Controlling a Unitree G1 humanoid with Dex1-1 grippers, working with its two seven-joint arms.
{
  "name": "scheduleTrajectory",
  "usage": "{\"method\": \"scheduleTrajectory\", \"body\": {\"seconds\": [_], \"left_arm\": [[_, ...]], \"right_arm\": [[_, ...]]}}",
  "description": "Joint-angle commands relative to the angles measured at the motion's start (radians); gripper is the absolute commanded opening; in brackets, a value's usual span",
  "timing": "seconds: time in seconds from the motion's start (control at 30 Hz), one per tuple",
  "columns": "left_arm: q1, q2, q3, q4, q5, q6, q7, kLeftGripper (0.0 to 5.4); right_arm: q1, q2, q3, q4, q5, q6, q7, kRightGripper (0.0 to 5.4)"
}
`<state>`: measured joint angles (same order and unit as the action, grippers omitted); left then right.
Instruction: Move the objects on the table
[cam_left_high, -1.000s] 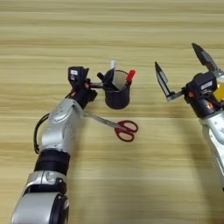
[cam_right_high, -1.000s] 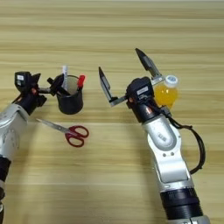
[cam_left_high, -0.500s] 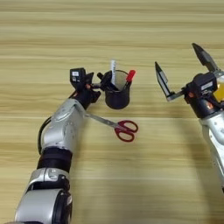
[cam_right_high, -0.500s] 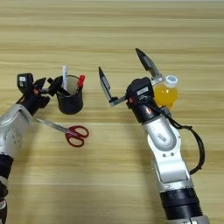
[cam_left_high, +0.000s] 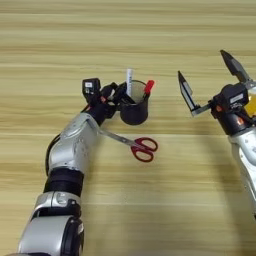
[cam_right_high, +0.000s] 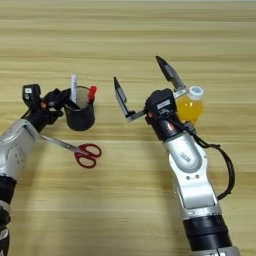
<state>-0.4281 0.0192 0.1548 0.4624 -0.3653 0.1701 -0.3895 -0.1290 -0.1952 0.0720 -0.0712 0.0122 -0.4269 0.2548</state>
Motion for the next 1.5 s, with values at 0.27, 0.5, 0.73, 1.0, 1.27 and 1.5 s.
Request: {"method": "scheduleTrajectory", "body": {"seconds": [0.27,0.5,0.73,1.0,1.27,1.5], "left_arm": [[-0.01,0.001,0.006,-0.024,-0.01,0.027,0.001,1.26],[-0.008,0.0,0.007,-0.055,-0.015,0.042,0.006,0.76],[-0.005,0.001,0.009,-0.071,-0.019,0.045,0.007,0.76],[0.023,0.023,-0.034,-0.239,-0.021,0.036,-0.041,0.76],[0.044,0.08,-0.098,-0.394,0.001,0.007,-0.103,0.76],[0.038,0.147,-0.142,-0.477,0.05,-0.063,-0.156,0.76]], "right_arm": [[-0.014,-0.01,-0.012,0.031,-0.014,-0.027,-0.002,5.4],[-0.018,-0.012,-0.013,0.047,-0.015,-0.033,0.0,5.4],[-0.016,-0.013,-0.012,0.05,-0.016,-0.036,0.001,5.4],[-0.016,-0.012,-0.009,0.056,-0.017,-0.04,0.001,5.4],[-0.017,-0.014,-0.005,0.055,-0.014,-0.04,0.009,5.4],[-0.017,-0.014,-0.002,0.042,-0.009,-0.033,0.024,5.4]]}}
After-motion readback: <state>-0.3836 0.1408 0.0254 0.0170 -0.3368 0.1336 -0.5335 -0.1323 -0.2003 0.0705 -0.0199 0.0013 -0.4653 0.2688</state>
